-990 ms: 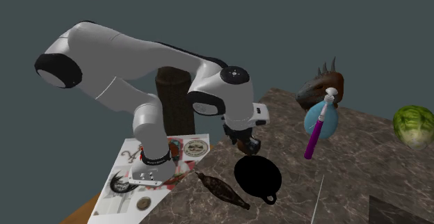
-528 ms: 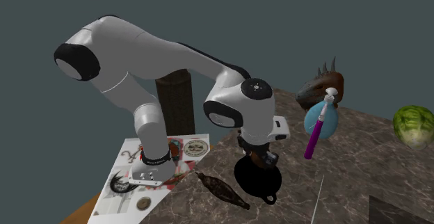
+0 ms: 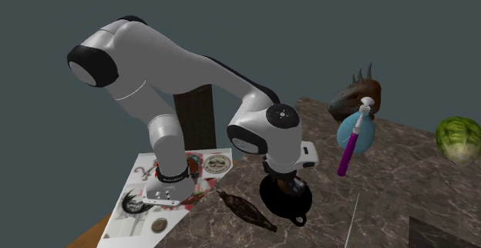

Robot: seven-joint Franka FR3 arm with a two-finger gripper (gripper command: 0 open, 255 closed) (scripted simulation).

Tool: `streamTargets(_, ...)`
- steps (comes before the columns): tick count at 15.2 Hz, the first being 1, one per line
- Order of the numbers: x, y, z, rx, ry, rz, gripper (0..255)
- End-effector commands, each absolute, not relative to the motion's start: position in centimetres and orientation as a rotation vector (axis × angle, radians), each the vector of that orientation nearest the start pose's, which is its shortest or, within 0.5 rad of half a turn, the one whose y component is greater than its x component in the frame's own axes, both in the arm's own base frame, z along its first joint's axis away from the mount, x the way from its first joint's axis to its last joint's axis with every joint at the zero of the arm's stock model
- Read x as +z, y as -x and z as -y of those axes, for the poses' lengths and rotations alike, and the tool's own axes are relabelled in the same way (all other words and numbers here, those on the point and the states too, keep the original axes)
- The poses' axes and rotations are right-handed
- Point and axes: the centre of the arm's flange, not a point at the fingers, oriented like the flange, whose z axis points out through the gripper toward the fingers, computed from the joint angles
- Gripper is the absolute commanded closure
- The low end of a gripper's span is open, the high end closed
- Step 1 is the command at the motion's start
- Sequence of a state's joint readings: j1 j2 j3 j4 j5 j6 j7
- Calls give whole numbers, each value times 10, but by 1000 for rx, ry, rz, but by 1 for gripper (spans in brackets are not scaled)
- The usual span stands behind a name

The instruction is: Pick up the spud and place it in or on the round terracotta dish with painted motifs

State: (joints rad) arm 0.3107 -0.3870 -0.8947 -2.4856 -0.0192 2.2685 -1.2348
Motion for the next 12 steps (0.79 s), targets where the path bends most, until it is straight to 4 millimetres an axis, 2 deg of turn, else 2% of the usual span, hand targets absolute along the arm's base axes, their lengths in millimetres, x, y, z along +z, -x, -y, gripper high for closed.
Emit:
streamTargets(1, 367, -374, 245, -363, 2791, 1012, 255)
streamTargets(9, 367, -374, 245, -363, 2791, 1012, 255)
streamTargets(10, 367, -374, 245, -363, 2791, 1012, 0)
streamTargets(12, 367, -374, 245, -363, 2791, 1012, 0)
